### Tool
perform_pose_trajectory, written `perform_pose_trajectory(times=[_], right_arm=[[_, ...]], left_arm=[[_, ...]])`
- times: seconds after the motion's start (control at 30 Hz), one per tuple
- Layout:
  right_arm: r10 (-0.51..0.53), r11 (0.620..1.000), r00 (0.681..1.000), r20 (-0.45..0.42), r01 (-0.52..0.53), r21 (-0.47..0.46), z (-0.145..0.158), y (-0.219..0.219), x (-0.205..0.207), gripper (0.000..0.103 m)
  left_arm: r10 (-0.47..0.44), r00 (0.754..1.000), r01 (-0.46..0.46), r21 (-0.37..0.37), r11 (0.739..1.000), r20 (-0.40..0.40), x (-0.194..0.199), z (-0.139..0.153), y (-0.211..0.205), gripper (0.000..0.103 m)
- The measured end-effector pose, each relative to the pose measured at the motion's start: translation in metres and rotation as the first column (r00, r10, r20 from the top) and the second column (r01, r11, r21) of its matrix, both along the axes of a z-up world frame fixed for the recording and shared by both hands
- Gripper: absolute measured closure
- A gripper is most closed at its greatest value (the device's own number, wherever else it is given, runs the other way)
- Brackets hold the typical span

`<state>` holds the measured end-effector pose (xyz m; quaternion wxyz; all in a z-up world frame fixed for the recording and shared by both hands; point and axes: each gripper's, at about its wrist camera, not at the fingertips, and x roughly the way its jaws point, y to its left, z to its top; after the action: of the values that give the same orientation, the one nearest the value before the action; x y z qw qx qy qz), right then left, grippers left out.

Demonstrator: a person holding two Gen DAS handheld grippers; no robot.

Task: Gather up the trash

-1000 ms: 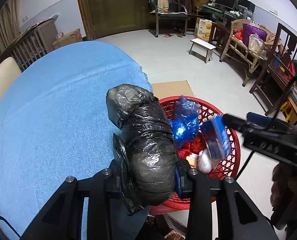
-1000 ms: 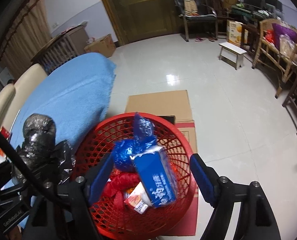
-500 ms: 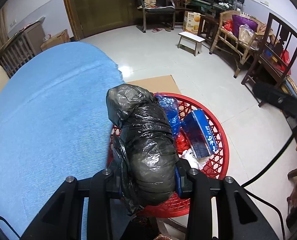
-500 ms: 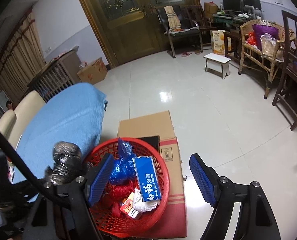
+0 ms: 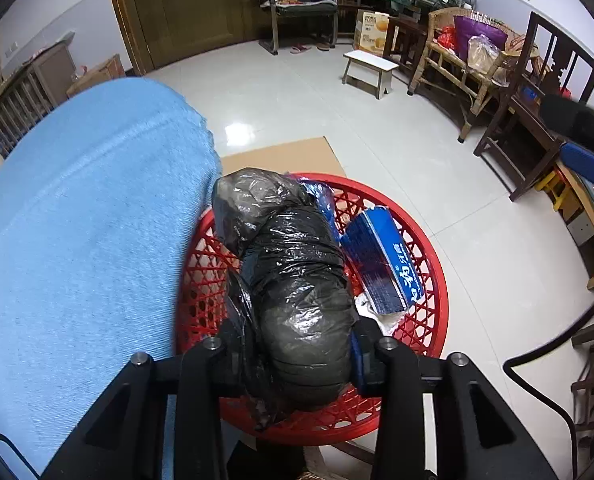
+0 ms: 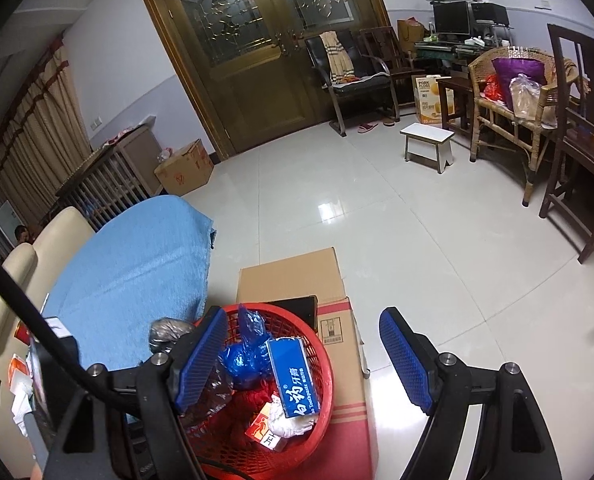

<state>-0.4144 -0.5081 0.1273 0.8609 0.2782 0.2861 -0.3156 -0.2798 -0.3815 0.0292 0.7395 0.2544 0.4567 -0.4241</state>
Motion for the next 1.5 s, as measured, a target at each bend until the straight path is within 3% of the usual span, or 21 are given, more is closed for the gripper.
perform_pose_trajectory(times=[0.1, 0.13, 0.53, 0.83, 1.17, 1.5], right_arm=[[0.001, 1.0, 1.0, 0.004, -0.001, -0.01, 0.004, 0.001, 0.001, 0.022], [0.002, 1.0, 1.0, 0.005, -0.002, -0.013, 0.006, 0.002, 0.001, 0.022], [0.024, 0.998, 1.0, -0.007, -0.025, -0.052, 0.016, 0.025, 0.017, 0.019], [0.107, 0.994, 0.987, -0.12, -0.11, -0.015, -0.025, 0.073, 0.05, 0.018], [0.176, 0.984, 0.969, -0.175, -0.178, 0.004, -0.056, 0.139, 0.076, 0.018], [0.183, 0.982, 0.968, -0.175, -0.189, -0.02, -0.052, 0.17, 0.09, 0.017]], left_arm=[[0.005, 1.0, -0.005, 0.017, 1.0, -0.022, 0.003, -0.006, -0.005, 0.034], [0.009, 1.0, -0.009, 0.018, 1.0, -0.013, 0.002, -0.005, -0.005, 0.031], [0.051, 0.998, -0.047, -0.085, 0.995, 0.046, 0.012, 0.035, 0.035, 0.031], [0.232, 0.967, -0.21, -0.182, 0.96, 0.105, 0.046, 0.071, 0.12, 0.025], [0.385, 0.921, -0.361, -0.234, 0.903, 0.063, 0.065, 0.068, 0.193, 0.025], [0.408, 0.911, -0.378, -0.273, 0.884, 0.062, 0.066, 0.069, 0.213, 0.022]])
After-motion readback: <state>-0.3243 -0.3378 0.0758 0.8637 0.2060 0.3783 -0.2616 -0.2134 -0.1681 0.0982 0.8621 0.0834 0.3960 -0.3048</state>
